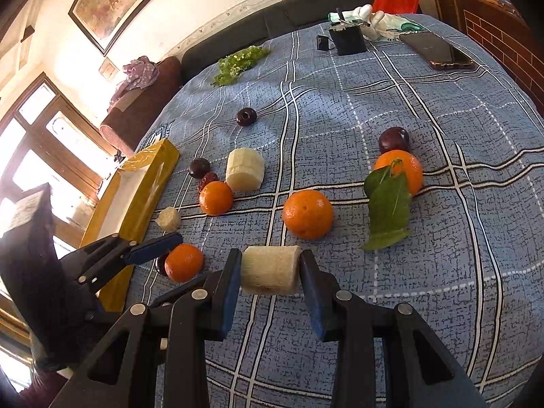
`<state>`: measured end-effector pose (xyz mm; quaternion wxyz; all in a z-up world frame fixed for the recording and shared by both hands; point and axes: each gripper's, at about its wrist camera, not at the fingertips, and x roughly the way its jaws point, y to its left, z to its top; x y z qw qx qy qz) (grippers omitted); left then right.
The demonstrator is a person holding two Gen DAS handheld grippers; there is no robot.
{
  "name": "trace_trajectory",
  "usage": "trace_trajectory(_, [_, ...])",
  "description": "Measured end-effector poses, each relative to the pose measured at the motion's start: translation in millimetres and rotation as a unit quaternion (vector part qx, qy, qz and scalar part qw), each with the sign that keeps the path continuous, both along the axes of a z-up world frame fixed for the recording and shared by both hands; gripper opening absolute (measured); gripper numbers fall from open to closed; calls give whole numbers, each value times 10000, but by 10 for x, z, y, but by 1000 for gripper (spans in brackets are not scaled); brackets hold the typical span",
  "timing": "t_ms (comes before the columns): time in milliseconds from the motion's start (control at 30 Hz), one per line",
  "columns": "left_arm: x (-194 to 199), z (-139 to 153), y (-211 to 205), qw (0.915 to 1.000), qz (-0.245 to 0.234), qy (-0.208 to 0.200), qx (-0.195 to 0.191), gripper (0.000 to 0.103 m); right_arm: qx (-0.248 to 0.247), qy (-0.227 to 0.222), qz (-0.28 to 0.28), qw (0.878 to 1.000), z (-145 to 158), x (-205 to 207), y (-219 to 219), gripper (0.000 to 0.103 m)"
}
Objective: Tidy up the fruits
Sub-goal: 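Grasp a white cylindrical chunk with the right tool while the left tool grasps a mandarin orange, then carry both pieces over the yellow tray and open both tools to drop them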
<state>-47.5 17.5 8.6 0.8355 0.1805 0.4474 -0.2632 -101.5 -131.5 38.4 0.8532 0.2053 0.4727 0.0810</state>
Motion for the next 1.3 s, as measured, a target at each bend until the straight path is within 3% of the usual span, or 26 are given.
trace_trajectory(33, [31, -33, 19, 10000, 63, 74, -9, 35, 2, -6, 1, 10000, 9, -9, 8, 38])
trace_trajectory(167, [-11, 39, 110, 9991, 271, -8, -337, 35, -32, -41, 16, 10000, 58, -42, 50, 38])
trace_trajectory(300, [-170, 291, 270, 9956, 448, -160, -803, 35, -69, -112, 93, 9999, 148, -48, 122, 38])
trace_trajectory(533, [-372, 650, 1026, 9775, 1470, -294, -1484, 35, -193, -359, 733, 9965, 402, -31, 649, 38])
trace_trajectory(667, [-440, 656, 1650, 9599, 2396, -388, -1402, 35, -180, -446, 1345, 9898, 483, 35, 1218, 38])
trace_trajectory(800, [-462, 527, 2266, 9349, 3359, -383, -1080, 35, -151, -441, 1904, 9806, 432, 101, 1798, 39])
trace_trajectory(933, [-478, 383, 2706, 9143, 3910, -166, -1045, 35, -258, -391, 2460, 9681, 308, 143, 2391, 39])
trace_trajectory(1000, [-470, 304, 2854, 9083, 4046, -59, -1064, 35, -319, -315, 2692, 9620, 216, 165, 2658, 39])
trace_trajectory(1167, [-513, 186, 3029, 9031, 4146, 38, -1116, 36, -637, -178, 2986, 9521, -26, 200, 3067, 39])
trace_trajectory(1300, [-531, 206, 3034, 9005, 4176, 14, -1212, 43, -822, -210, 3066, 9480, -75, 210, 3212, 39])
